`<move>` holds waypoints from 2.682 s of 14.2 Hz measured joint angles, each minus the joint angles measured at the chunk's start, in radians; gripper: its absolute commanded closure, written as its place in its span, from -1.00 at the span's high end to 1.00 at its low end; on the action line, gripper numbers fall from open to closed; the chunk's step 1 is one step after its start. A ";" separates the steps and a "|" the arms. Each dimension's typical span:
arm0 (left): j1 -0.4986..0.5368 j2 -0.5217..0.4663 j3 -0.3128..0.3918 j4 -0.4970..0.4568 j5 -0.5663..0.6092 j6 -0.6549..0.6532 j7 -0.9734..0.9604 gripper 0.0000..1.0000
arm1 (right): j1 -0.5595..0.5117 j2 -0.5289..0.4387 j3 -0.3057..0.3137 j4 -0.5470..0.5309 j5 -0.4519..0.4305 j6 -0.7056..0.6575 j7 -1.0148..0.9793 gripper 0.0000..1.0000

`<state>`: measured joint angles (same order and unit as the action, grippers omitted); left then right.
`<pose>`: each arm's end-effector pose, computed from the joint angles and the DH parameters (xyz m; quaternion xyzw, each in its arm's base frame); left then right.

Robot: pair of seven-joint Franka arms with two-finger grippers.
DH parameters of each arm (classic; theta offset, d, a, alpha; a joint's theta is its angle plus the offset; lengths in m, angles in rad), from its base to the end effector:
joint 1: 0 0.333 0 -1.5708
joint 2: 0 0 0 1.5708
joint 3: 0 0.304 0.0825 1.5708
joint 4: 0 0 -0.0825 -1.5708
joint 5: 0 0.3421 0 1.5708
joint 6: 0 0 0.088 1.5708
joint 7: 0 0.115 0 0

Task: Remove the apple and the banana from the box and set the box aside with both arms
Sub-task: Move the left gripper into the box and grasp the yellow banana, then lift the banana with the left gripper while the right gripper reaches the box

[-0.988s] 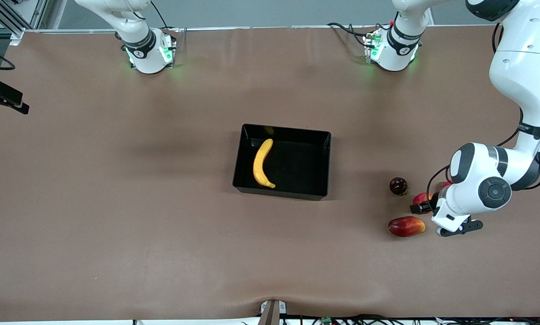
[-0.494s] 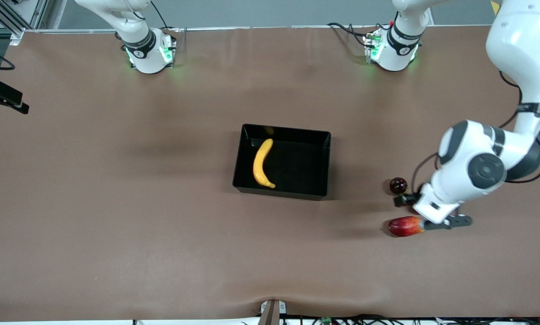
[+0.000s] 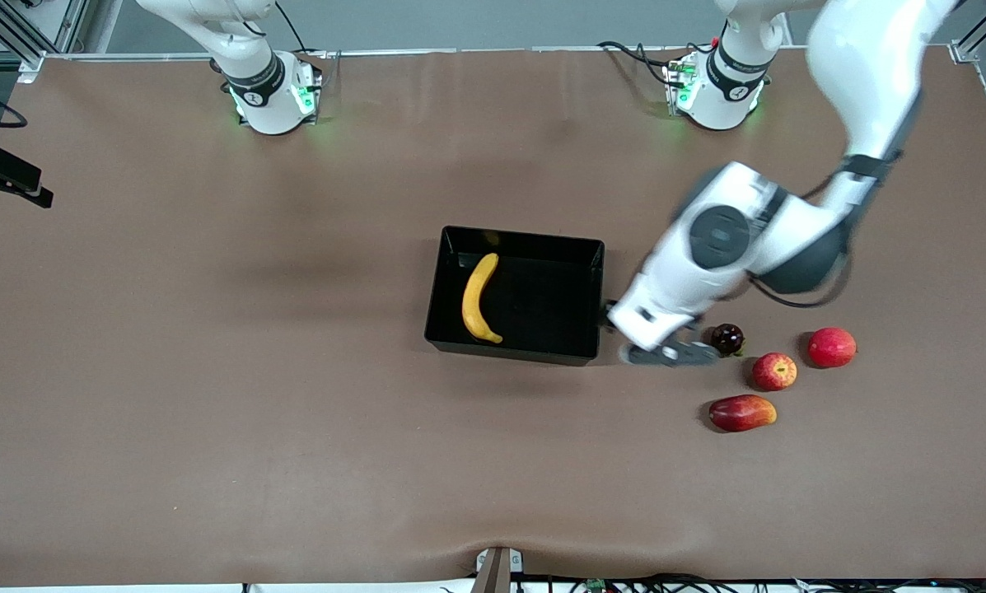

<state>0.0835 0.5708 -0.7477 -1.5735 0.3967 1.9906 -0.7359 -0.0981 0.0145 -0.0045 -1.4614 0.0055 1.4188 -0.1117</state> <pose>0.5573 -0.3103 0.3750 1.0000 -0.0047 -0.0011 0.0086 0.4984 -0.0506 0.6305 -0.9996 -0.0049 0.0281 0.0057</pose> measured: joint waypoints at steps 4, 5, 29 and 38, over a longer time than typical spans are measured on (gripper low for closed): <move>-0.190 0.046 0.009 0.026 0.000 0.002 -0.152 1.00 | 0.000 0.000 0.000 0.000 0.000 0.000 0.000 1.00; -0.230 0.070 0.016 0.037 0.000 0.006 -0.167 1.00 | 0.000 0.000 0.000 0.000 0.000 -0.001 0.000 1.00; -0.690 0.354 0.423 0.186 0.000 0.380 -0.377 -1.00 | -0.007 0.008 0.004 0.000 0.001 0.002 0.000 1.00; -0.638 0.149 0.426 0.224 -0.003 0.210 -0.269 -1.00 | -0.002 0.037 0.017 -0.001 0.043 -0.041 0.000 1.00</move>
<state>-0.5541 0.7197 -0.3218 -1.3499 0.3941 2.2004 -1.0047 -0.1002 0.0516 0.0123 -1.4621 0.0484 1.3778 -0.1118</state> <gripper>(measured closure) 0.634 0.000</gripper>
